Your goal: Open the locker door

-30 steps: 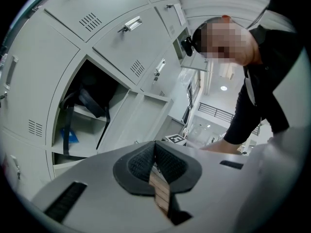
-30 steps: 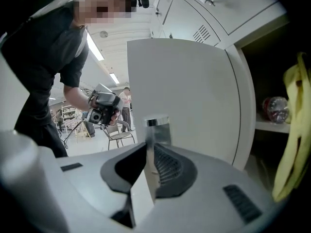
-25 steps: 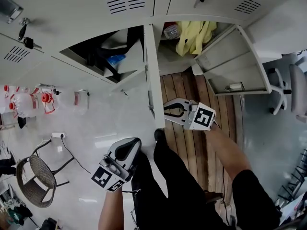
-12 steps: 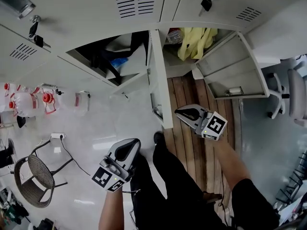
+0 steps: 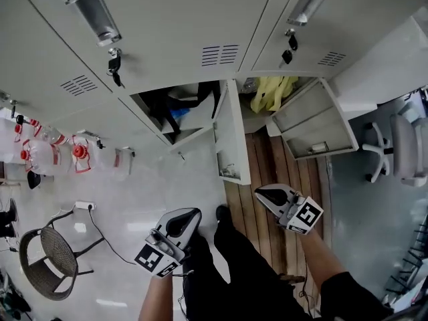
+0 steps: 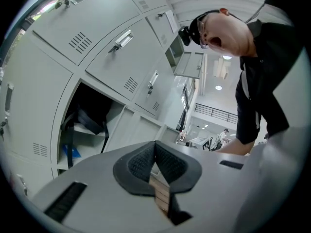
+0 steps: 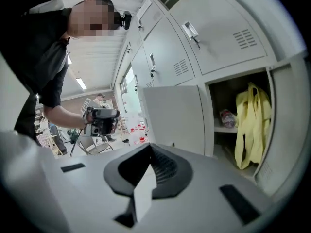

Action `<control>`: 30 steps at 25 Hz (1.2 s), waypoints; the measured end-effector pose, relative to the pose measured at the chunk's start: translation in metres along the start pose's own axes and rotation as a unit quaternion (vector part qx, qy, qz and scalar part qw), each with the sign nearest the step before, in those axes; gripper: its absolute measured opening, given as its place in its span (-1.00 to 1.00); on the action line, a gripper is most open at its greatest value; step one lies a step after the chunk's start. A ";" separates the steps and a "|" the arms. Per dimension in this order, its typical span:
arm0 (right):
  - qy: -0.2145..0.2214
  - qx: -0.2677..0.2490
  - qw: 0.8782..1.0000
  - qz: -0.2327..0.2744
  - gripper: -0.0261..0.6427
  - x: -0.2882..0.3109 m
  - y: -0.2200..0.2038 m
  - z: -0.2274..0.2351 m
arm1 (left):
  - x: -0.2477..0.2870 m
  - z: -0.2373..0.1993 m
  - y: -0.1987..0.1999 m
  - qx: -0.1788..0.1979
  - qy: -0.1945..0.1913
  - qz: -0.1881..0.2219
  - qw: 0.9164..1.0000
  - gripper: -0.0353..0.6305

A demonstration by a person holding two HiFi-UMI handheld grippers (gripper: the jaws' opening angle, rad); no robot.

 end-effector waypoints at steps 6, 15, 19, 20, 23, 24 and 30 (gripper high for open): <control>-0.020 -0.001 0.999 0.037 -0.89 0.011 0.074 -0.050 | -0.007 0.022 0.060 0.029 -0.039 0.005 0.999 -0.86; -0.050 -0.042 0.991 0.121 -0.89 0.040 0.199 -0.094 | -0.020 0.050 0.167 0.089 -0.086 0.016 0.992 -0.86; -0.060 -0.058 0.987 0.138 -0.89 0.045 0.253 -0.119 | -0.034 0.069 0.210 0.099 -0.090 0.017 0.991 -0.86; -0.061 -0.062 0.986 0.142 -0.89 0.045 0.266 -0.127 | -0.039 0.074 0.220 0.102 -0.091 0.017 0.990 -0.86; -0.063 -0.078 0.980 0.170 -0.89 0.050 0.309 -0.141 | -0.046 0.079 0.254 0.122 -0.096 0.027 0.988 -0.86; -0.062 -0.082 0.979 0.178 -0.89 0.051 0.321 -0.147 | -0.048 0.081 0.263 0.126 -0.097 0.030 0.987 -0.86; -0.053 -0.100 0.974 0.195 -0.89 0.050 0.353 -0.192 | -0.071 0.102 0.294 0.143 -0.112 0.039 0.983 -0.86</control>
Point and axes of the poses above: the fingertips, and each gripper's own axes: x forward along the fingers, z to its right, y out of its top, the point moved 5 cm from there along -x, backward along the fingers, and after that the axes turned 9 degrees about z, right-handed, at the moved point
